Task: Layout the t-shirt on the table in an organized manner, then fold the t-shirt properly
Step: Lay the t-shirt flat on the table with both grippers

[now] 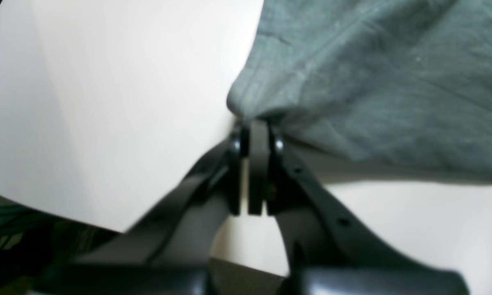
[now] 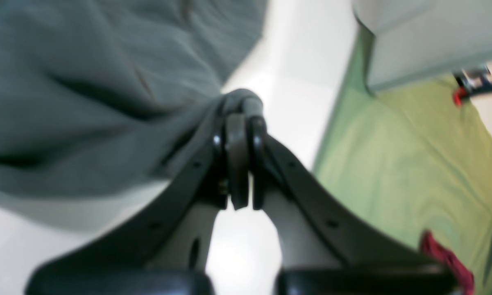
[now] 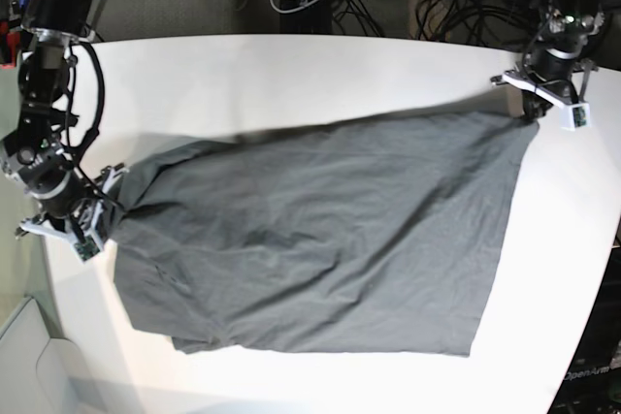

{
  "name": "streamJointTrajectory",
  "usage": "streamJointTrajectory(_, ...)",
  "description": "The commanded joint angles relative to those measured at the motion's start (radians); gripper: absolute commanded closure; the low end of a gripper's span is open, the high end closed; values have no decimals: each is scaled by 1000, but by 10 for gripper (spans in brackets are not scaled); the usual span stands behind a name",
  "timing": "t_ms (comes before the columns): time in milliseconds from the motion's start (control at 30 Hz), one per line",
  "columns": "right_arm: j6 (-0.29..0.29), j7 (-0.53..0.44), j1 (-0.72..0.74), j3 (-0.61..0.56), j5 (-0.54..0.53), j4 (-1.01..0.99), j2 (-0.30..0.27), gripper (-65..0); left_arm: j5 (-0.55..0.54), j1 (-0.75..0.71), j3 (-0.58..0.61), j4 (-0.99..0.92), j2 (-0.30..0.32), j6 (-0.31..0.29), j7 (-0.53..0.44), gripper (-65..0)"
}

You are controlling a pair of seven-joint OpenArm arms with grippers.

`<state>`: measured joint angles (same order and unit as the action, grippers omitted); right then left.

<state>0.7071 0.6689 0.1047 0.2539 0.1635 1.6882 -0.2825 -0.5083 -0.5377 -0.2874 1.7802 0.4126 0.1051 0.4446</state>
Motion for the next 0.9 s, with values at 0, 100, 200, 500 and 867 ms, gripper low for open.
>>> streamJointTrajectory(0,-9,-15,14,8,-2,16,-16,-16,4,-3,-9,11,13,3,-20,-1)
streamJointTrajectory(100,-9,-15,10,3,-2,16,-14,-102,6,-3,-9,19,21,3,-11,-4)
streamJointTrajectory(200,-9,13,14,6,0,23,-14,-235,6,6,-9,20,22,3,101,-80)
streamJointTrajectory(500,-9,48,14,68,12,69,-14,-416,6,-5,-11,71,21,3,222,-419)
streamJointTrajectory(867,-9,67,-122,132,11,198,50,-419,6,133,-175,224,16,3,231,-423)
